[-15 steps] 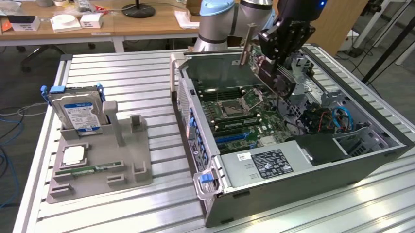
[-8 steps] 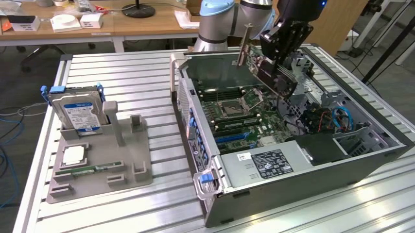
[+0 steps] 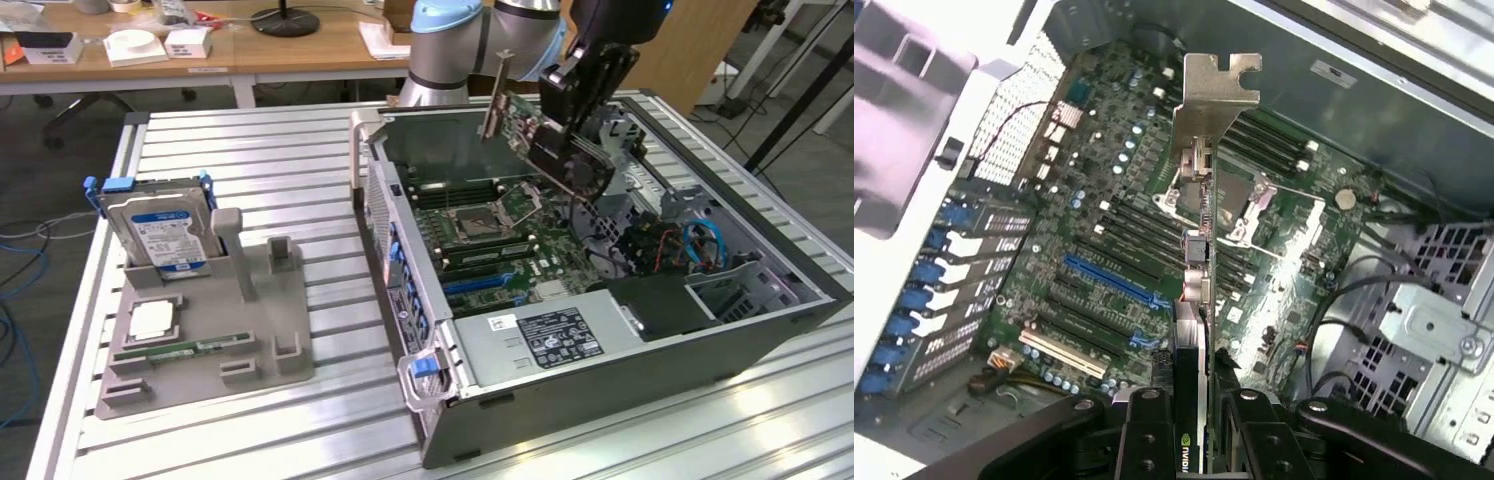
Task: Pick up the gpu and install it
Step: 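Insert the gpu into the slot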
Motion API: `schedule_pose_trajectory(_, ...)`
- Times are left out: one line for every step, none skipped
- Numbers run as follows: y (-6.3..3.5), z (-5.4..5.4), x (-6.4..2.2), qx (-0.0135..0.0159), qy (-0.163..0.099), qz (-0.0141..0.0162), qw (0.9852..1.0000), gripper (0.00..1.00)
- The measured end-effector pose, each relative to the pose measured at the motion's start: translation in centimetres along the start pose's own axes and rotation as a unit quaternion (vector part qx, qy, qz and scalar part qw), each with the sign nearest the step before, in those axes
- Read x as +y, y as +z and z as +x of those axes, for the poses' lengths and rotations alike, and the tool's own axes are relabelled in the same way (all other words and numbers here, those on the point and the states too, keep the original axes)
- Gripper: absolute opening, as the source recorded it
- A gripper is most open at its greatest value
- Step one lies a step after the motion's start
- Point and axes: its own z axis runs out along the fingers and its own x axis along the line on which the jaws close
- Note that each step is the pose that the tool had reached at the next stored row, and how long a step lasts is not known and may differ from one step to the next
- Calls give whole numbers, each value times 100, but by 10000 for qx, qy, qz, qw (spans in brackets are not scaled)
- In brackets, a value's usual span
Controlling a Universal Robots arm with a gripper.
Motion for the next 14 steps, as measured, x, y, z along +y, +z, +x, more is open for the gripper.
schedule_pose_trajectory(0, 0, 0, 3, -61, 0, 10000, 26)
schedule_pose_trajectory(0, 0, 0, 6, -123, -1, 9999, 26)
schedule_pose_trajectory(0, 0, 0, 8, -185, -2, 9998, 26)
schedule_pose_trajectory(0, 0, 0, 11, -245, -2, 9997, 26)
schedule_pose_trajectory(0, 0, 0, 14, -306, -3, 9995, 26)
schedule_pose_trajectory(0, 0, 0, 16, -371, -3, 9993, 26)
schedule_pose_trajectory(0, 0, 0, 19, -433, -4, 9991, 26)
schedule_pose_trajectory(0, 0, 0, 22, -495, -5, 9988, 26)
schedule_pose_trajectory(0, 0, 0, 25, -556, -5, 9985, 26)
schedule_pose_trajectory(0, 0, 0, 27, -619, -6, 9981, 26)
schedule_pose_trajectory(0, 0, 0, 30, -684, -7, 9977, 26)
schedule_pose_trajectory(0, 0, 0, 34, -756, -7, 9971, 26)
schedule_pose_trajectory(0, 0, 0, 37, -821, -8, 9966, 26)
schedule_pose_trajectory(0, 0, 0, 39, -887, -8, 9960, 26)
